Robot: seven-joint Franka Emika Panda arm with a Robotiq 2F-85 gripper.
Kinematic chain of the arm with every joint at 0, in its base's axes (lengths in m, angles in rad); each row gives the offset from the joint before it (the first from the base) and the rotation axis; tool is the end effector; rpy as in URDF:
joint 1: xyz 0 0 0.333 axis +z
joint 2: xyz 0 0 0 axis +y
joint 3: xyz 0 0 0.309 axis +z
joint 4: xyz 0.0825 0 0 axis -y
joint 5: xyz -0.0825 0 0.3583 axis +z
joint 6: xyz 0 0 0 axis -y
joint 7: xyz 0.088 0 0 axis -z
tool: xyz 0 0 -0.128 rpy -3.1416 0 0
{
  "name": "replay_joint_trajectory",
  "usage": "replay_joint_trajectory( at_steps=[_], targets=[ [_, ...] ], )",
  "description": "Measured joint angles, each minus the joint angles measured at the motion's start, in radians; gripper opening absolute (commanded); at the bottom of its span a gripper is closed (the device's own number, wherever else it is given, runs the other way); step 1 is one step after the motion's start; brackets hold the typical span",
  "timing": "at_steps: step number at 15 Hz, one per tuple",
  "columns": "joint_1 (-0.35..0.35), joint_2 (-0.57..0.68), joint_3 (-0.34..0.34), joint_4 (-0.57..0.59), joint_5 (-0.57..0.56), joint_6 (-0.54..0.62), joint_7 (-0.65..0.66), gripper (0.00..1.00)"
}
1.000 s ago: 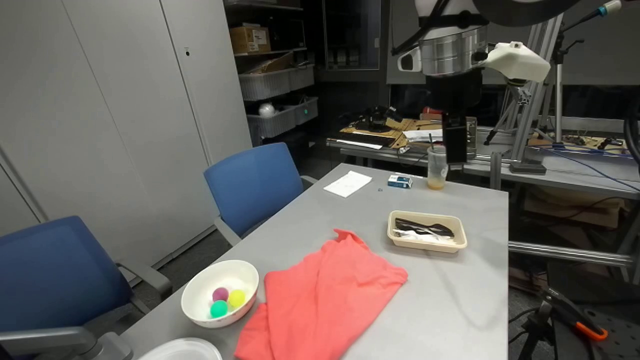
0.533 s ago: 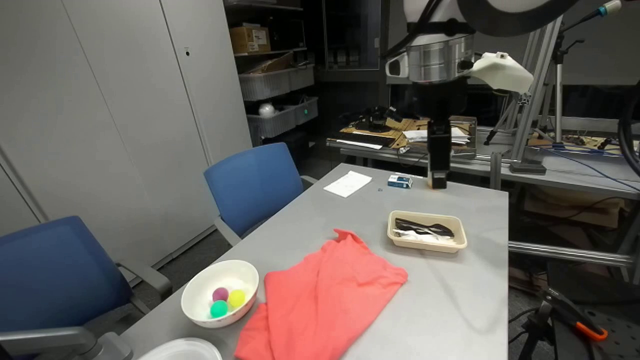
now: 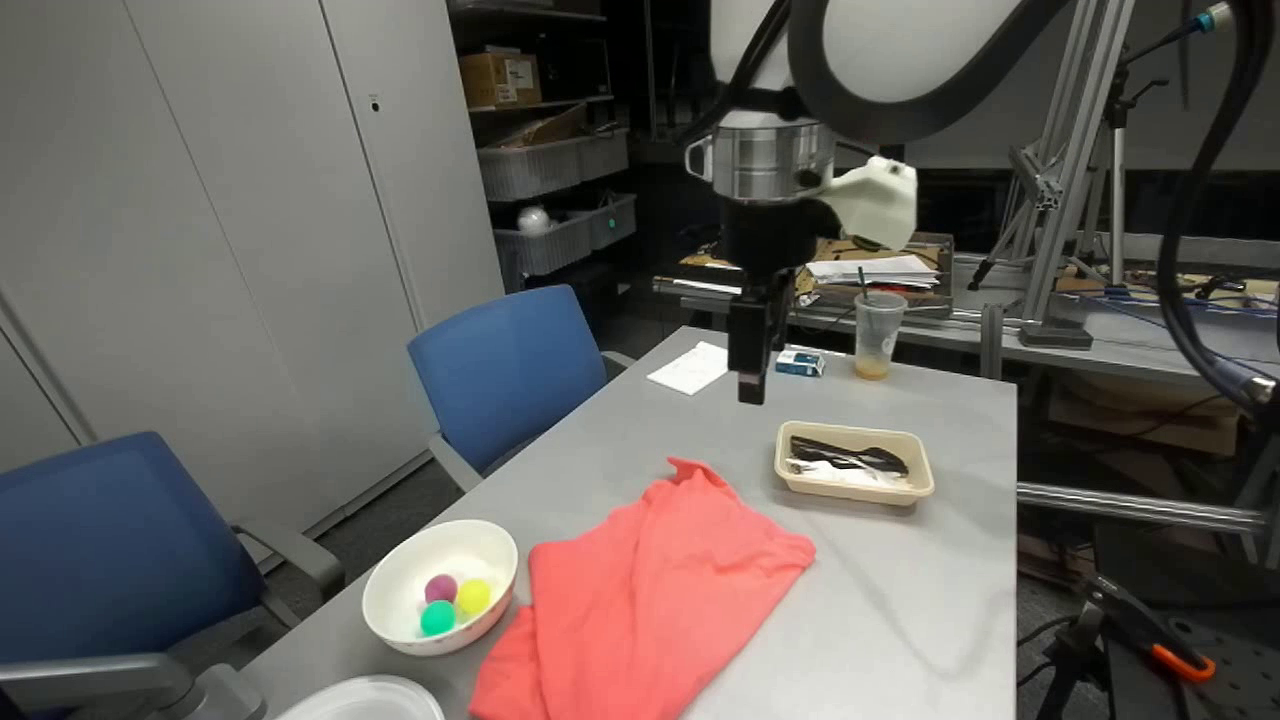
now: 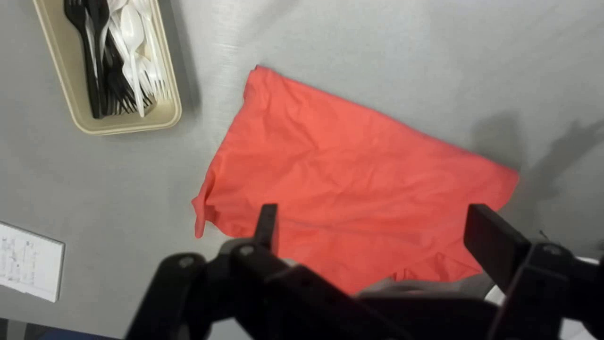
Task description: Unfold the shirt
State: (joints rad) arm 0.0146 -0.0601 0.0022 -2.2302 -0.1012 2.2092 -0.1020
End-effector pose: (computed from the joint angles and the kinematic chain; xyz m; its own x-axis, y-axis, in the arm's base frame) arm 0.4993 0.0033 0.3882 0.9837 0.1777 0.0279 0.1748 -0.9808 0.0868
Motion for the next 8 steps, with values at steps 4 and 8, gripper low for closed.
replay_joint_trajectory(
  at_steps=[4,8],
  targets=[
    [0.001,0.092,0.01,0.067,0.032,0.014,0.026,1.0],
    [0.002,0.104,0.011,0.079,0.032,0.014,0.027,1.0]
  ],
)
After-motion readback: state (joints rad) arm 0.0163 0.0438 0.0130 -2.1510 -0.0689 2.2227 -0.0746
